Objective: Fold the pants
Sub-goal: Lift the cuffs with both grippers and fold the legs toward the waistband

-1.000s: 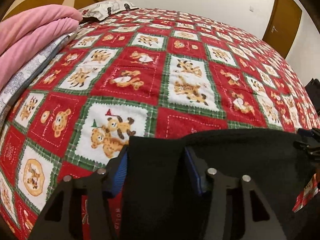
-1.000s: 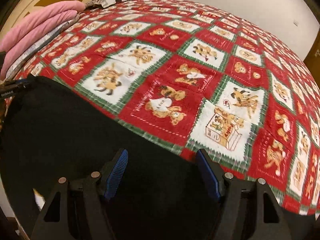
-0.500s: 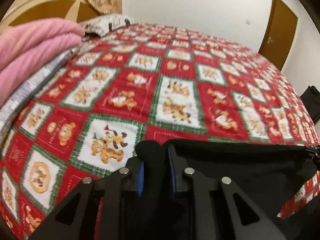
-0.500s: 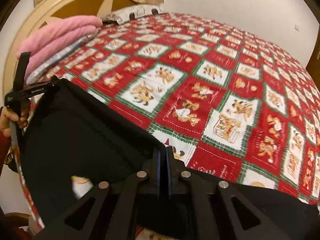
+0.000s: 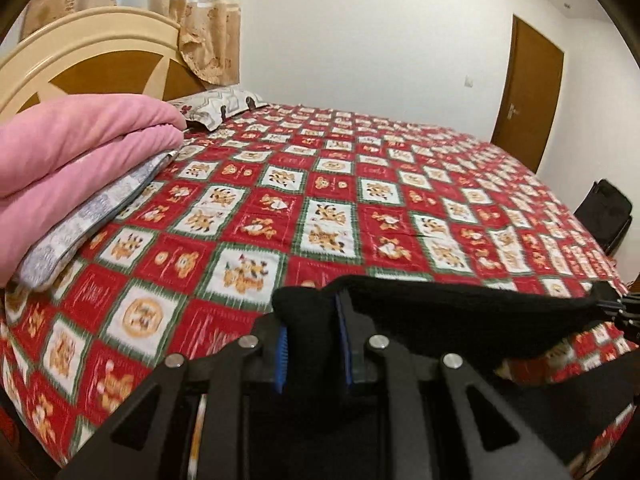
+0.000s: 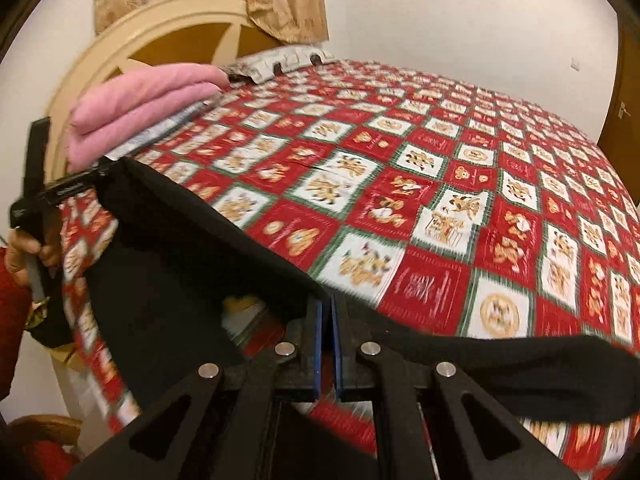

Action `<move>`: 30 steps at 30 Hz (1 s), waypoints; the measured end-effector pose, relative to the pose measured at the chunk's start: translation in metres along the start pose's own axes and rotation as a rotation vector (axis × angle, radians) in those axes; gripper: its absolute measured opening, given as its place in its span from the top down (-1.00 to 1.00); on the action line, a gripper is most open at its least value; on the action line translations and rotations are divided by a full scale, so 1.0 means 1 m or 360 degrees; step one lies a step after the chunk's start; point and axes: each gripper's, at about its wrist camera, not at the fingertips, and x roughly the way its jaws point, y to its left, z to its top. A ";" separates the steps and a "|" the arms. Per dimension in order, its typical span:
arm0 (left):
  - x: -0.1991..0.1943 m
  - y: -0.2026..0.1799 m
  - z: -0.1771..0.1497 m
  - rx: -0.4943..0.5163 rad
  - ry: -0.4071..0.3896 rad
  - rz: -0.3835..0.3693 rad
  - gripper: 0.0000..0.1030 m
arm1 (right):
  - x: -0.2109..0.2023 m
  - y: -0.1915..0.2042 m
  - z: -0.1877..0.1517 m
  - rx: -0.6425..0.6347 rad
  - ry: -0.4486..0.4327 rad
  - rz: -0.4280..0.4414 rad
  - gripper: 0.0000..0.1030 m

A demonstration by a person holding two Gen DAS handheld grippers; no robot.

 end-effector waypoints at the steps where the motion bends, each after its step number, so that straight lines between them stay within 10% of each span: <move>1: -0.007 0.000 -0.008 -0.0003 -0.0008 -0.0007 0.57 | -0.012 0.009 -0.010 -0.0012 -0.0014 0.0010 0.92; 11: -0.042 0.002 -0.093 0.0081 0.0005 0.0060 0.48 | -0.035 0.072 -0.117 -0.0036 0.0094 0.0056 0.92; 19: -0.041 0.029 -0.142 -0.0041 0.0073 0.0214 -0.64 | -0.007 0.083 -0.165 -0.0061 0.0155 -0.0027 0.92; 25: -0.054 0.041 -0.149 -0.0043 0.0130 0.0267 -0.83 | -0.009 0.090 -0.166 -0.0171 0.0155 -0.0072 0.84; 30: -0.062 0.045 -0.151 0.0033 0.0118 0.0335 -0.88 | -0.019 0.081 -0.155 0.0004 0.0119 0.0105 0.29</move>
